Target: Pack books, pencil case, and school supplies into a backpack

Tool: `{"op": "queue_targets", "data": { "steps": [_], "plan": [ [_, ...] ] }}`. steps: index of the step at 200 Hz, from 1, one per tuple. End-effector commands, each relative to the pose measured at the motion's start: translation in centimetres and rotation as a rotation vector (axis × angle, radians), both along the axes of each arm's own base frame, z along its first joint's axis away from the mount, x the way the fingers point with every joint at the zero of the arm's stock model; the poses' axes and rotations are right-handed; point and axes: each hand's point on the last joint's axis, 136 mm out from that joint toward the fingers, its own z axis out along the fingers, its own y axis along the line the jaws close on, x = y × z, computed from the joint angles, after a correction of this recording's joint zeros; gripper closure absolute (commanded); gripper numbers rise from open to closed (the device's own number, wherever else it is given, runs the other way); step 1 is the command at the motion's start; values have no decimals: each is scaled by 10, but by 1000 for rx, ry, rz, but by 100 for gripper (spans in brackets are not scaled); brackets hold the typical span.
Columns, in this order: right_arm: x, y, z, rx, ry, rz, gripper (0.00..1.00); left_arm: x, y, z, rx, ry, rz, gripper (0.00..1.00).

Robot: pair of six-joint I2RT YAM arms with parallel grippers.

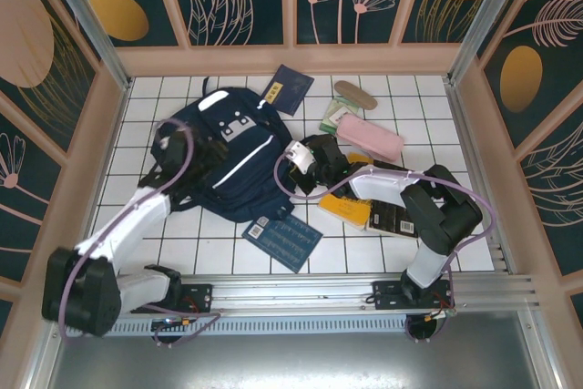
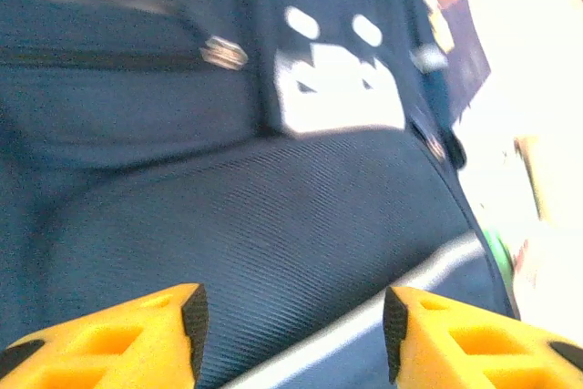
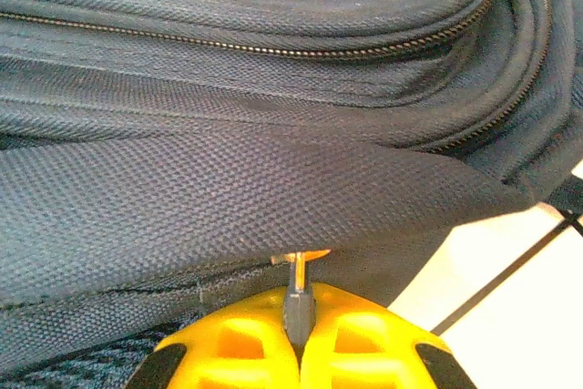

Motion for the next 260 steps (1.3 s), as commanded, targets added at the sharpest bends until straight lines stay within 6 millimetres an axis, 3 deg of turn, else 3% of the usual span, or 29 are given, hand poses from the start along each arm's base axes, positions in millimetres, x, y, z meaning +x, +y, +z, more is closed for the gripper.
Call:
{"op": "queue_targets", "data": {
  "steps": [1, 18, 40, 99, 150, 177, 210, 260],
  "plan": [
    [-1, 9, 25, 79, -56, 88, 100, -6, -43, -12, 223, 31, -352, 42],
    [-3, 7, 31, 119, -52, 109, 100, -3, -82, 0, 260, -52, -580, 35],
    [-4, 4, 36, 142, -54, 122, 100, 9, -98, -2, 360, -56, -693, 31],
    [-1, 2, 41, 167, -45, 124, 100, -3, -86, -57, 531, 121, -866, 27],
    [0, 4, 41, 186, -30, 127, 100, -9, -79, -67, 602, 158, -866, 23],
    [0, 4, 42, 187, -28, 129, 100, -16, -92, -53, 537, 127, -898, 23],
    [1, 4, 43, 192, -30, 127, 100, -26, -90, -42, 526, 116, -908, 21],
    [0, 6, 48, 211, -30, 133, 100, -24, -80, -66, 571, 166, -876, 21]
  ]
}}
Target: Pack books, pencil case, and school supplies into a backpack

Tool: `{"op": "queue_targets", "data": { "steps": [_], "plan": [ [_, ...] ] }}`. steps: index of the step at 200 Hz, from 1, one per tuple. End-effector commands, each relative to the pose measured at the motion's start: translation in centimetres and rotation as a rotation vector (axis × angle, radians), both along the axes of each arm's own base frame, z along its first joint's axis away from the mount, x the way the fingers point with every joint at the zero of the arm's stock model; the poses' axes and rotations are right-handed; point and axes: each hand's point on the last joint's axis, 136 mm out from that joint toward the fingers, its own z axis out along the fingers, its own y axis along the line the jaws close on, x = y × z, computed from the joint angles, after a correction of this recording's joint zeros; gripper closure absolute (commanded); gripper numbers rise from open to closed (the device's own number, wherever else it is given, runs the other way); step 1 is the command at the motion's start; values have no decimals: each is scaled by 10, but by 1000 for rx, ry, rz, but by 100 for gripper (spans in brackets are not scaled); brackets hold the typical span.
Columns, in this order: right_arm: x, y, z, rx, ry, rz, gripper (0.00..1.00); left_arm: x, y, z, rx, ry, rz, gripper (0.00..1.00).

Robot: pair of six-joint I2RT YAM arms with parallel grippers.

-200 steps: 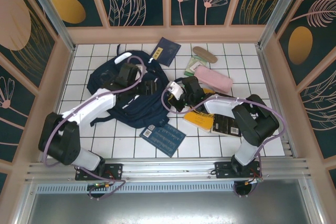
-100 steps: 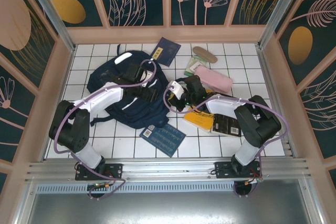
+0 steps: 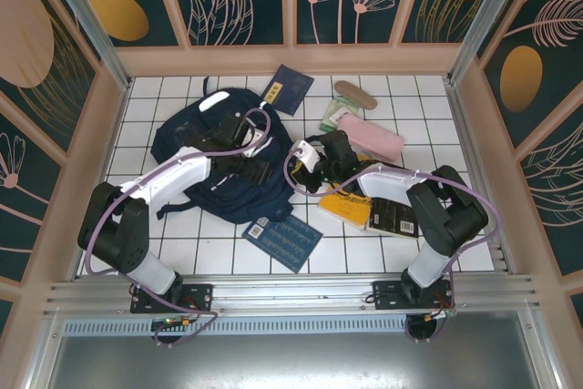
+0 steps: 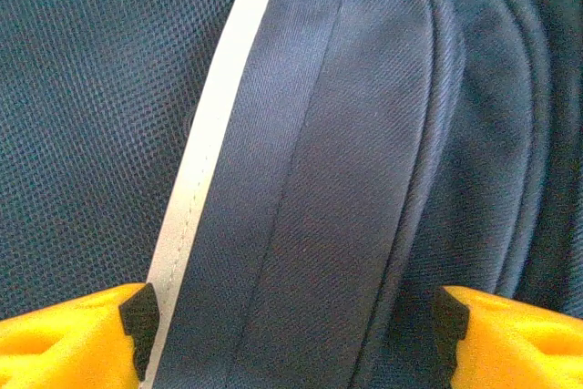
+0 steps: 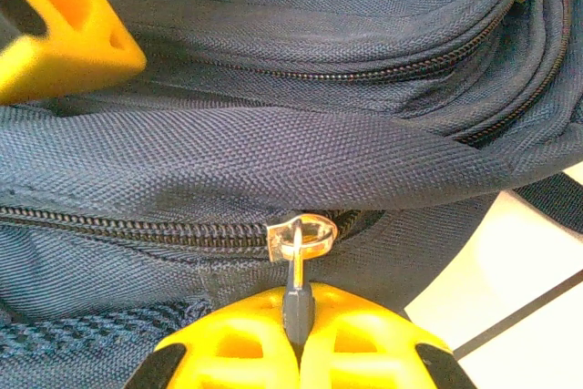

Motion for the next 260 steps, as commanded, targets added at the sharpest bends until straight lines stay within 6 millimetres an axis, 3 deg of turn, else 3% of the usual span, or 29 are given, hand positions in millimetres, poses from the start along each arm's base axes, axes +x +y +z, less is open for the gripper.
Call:
{"op": "queue_targets", "data": {
  "steps": [1, 44, 83, 105, 123, 148, 160, 182, 208, 260],
  "plan": [
    [8, 9, 37, 104, -74, 21, 100, -6, 4, -17, 46, 39, -7, 21],
    [7, 9, 41, 113, -78, 19, 100, 10, 5, -35, 101, 43, 21, 34],
    [1, 12, 41, 129, -73, 33, 100, 15, 8, -67, 152, 80, 37, 70],
    [1, 12, 43, 129, -78, 32, 100, 15, 5, -70, 132, 77, 30, 85],
    [1, 12, 44, 127, -85, 24, 100, 19, 4, -60, 124, 46, 36, 100],
    [8, 9, 41, 74, -108, -16, 100, 30, -2, -28, 60, -24, 52, 100],
    [11, 8, 38, 26, -127, -40, 100, 38, -5, 4, -5, -96, 89, 100],
    [11, 9, 34, -24, -138, -61, 100, 46, -6, 35, -94, -147, 132, 100],
    [7, 10, 31, -71, -153, -73, 100, 49, -13, 45, -200, -83, 158, 100],
    [-9, 30, 43, -105, -189, -21, 100, 51, -31, 52, -310, -27, 145, 100]
  ]
}}
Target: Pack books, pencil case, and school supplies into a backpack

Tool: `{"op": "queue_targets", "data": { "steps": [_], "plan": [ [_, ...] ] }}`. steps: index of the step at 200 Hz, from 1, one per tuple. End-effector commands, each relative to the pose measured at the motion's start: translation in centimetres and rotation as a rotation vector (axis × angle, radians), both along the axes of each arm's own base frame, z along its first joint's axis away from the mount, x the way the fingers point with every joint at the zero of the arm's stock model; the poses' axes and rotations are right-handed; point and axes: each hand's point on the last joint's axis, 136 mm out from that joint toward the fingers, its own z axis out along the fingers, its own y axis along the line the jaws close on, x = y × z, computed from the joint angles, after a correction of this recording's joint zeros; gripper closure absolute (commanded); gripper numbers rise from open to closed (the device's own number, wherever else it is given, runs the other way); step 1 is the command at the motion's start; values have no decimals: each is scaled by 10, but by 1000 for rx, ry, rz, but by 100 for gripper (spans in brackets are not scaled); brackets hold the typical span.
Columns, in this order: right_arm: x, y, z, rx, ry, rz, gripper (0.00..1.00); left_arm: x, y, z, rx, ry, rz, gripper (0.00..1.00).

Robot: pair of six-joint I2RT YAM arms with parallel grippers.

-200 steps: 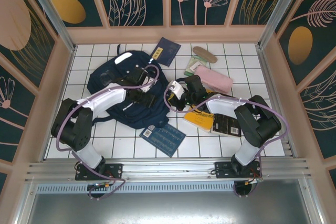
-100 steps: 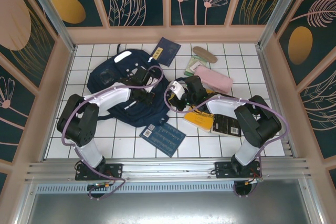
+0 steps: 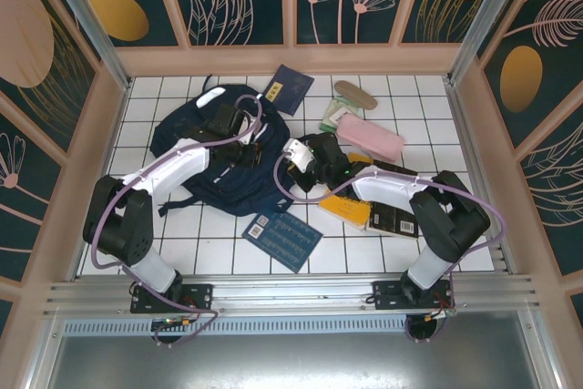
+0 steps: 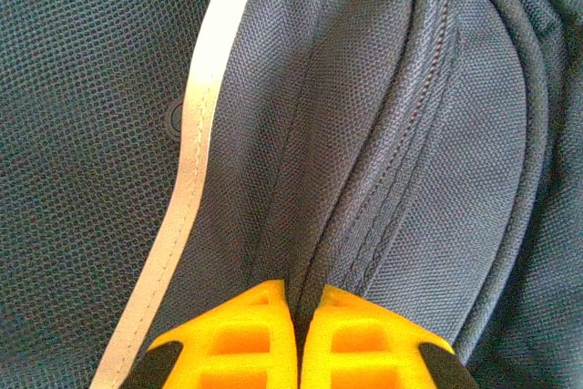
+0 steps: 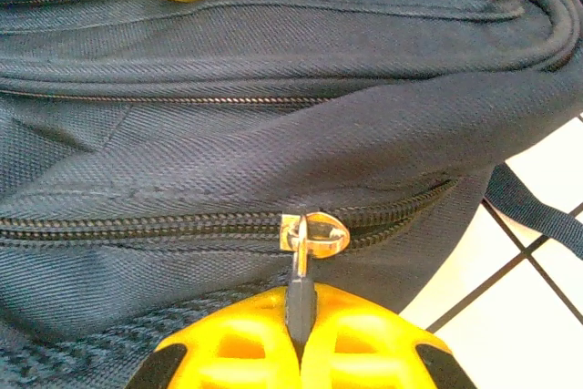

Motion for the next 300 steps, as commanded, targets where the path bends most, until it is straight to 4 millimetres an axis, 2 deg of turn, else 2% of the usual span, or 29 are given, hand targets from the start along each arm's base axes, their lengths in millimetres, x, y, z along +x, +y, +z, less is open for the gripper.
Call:
{"op": "queue_targets", "data": {
  "steps": [1, 40, 69, 151, 166, 178, 203, 212, 253, 300],
  "plan": [
    [-13, 20, 29, 9, -53, 74, 100, 22, -23, 37, -147, -71, 8, 100],
    [-32, 36, 29, -39, -35, 138, 100, 26, -32, 44, -233, -40, 12, 100],
    [-47, 49, 25, -63, -6, 182, 100, 29, -36, 40, -256, 4, 26, 100],
    [-89, 77, 14, -107, 93, 228, 100, 42, -27, 49, -296, -4, 71, 100],
    [-96, 79, 3, -129, 121, 223, 100, 45, -23, 53, -327, 3, 91, 100],
    [-94, 74, -8, -169, 136, 195, 100, 46, -21, 59, -362, 7, 105, 100],
    [-72, 55, -29, -255, 129, 92, 100, 46, -17, 74, -468, 16, 130, 100],
    [-54, 45, -29, -268, 109, 22, 100, 44, -17, 79, -499, 17, 132, 100],
    [14, 20, -6, -218, 35, -178, 100, 31, -22, 88, -617, 55, 139, 100],
    [64, 9, 17, -196, -91, -159, 100, 21, -25, 82, -728, 133, 208, 100]
  ]
}}
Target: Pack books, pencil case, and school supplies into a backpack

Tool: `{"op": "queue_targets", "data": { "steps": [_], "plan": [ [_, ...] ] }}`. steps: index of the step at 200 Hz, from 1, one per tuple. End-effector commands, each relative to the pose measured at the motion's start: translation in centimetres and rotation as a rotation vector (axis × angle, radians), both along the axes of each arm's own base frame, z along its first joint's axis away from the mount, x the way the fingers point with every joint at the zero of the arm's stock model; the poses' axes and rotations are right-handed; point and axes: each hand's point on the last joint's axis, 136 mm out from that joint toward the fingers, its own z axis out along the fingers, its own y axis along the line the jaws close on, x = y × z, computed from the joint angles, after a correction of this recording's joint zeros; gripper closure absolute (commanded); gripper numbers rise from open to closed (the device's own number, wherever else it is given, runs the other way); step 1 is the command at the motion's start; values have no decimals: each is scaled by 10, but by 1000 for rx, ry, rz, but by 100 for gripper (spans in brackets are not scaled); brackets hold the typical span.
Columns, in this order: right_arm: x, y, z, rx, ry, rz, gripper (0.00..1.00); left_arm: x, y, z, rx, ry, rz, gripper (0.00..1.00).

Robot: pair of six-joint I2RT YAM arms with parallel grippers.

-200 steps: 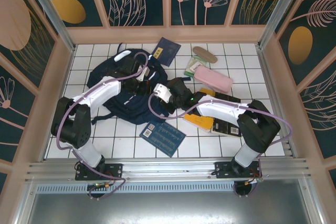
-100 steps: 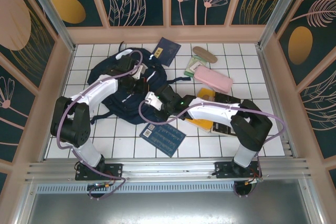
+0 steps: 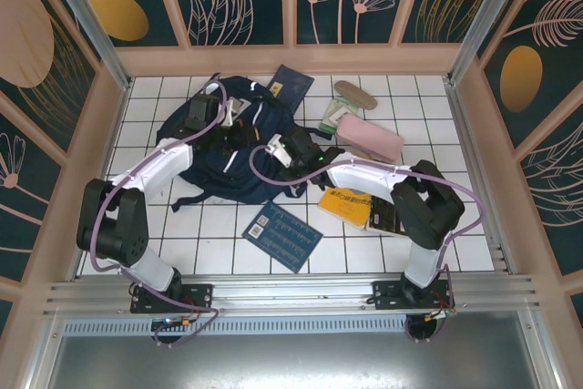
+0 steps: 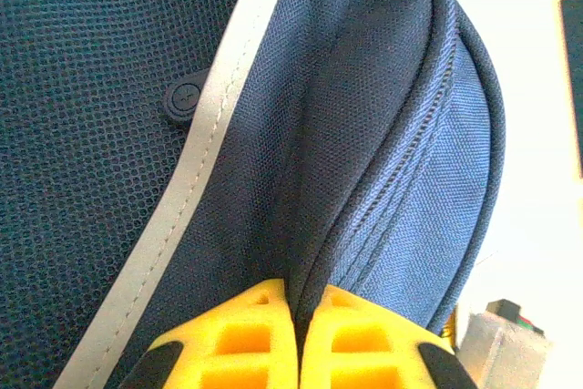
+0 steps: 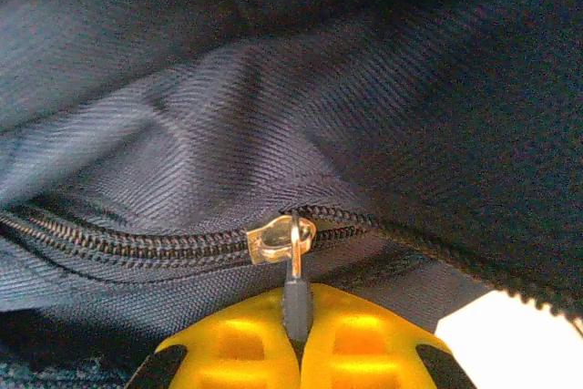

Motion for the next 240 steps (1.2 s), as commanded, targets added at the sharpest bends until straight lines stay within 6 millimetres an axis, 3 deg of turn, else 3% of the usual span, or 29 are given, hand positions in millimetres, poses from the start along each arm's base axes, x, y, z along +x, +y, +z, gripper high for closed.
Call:
{"op": "queue_targets", "data": {
  "steps": [1, 35, 70, 89, 123, 154, 240],
  "plan": [
    [39, 5, 29, 38, -135, 14, 100, -10, -19, 34, -191, 2, -24, 100],
    [78, -2, 51, 114, -169, 15, 100, -10, -18, 44, -299, 33, 60, 100],
    [96, 14, 69, 209, -184, 95, 100, -17, -15, 56, -395, 70, 117, 100],
    [97, 17, 73, 201, -206, 126, 100, -13, -9, 60, -364, 41, 152, 100],
    [70, 15, 68, 134, -225, 180, 100, 8, 6, 41, -264, 18, 250, 100],
    [40, 14, 54, 11, -238, 239, 100, 26, 20, 36, -328, 14, 354, 100],
    [-9, 10, 31, -105, -187, 298, 100, 34, 38, 34, -442, 17, 446, 100]
  ]
}}
